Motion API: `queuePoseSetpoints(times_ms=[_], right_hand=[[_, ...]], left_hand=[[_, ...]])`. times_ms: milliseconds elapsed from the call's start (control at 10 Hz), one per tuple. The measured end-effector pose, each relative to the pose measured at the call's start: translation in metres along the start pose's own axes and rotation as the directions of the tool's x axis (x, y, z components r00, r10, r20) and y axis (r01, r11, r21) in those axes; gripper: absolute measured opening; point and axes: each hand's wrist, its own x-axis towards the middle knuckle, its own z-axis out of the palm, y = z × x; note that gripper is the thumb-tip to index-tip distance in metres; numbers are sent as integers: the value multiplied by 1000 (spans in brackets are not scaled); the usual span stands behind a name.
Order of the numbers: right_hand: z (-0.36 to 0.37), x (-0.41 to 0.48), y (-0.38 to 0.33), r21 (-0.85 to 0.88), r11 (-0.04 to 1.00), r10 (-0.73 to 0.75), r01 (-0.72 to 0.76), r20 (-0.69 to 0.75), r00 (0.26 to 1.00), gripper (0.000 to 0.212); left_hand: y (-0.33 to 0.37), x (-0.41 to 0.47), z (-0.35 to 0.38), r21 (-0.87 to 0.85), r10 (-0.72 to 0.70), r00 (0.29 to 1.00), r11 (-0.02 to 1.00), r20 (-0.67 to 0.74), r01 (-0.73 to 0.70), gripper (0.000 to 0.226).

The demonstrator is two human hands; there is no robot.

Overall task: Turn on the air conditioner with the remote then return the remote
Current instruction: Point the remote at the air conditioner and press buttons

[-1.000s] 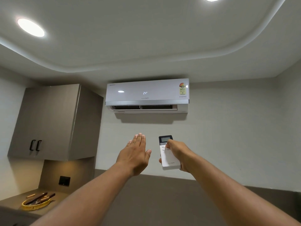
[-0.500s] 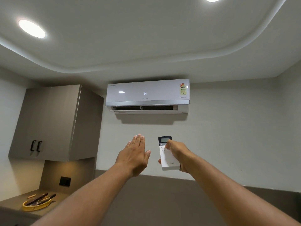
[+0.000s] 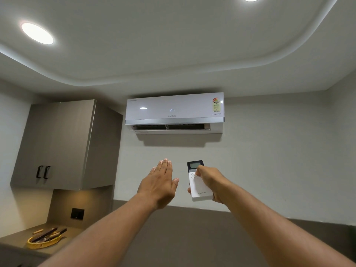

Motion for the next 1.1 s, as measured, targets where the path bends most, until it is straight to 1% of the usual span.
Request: queuePoseSetpoints(times_ms=[300, 1100], right_hand=[[1, 0, 1, 30, 1000, -3, 3, 16, 1000, 15], [7, 2, 2, 34, 999, 13, -14, 26, 1000, 17]], left_hand=[[-2, -1, 3, 5, 3, 1000, 1000, 0, -3, 68], [-7, -3, 2, 22, 0, 1000, 1000, 6, 0, 68]])
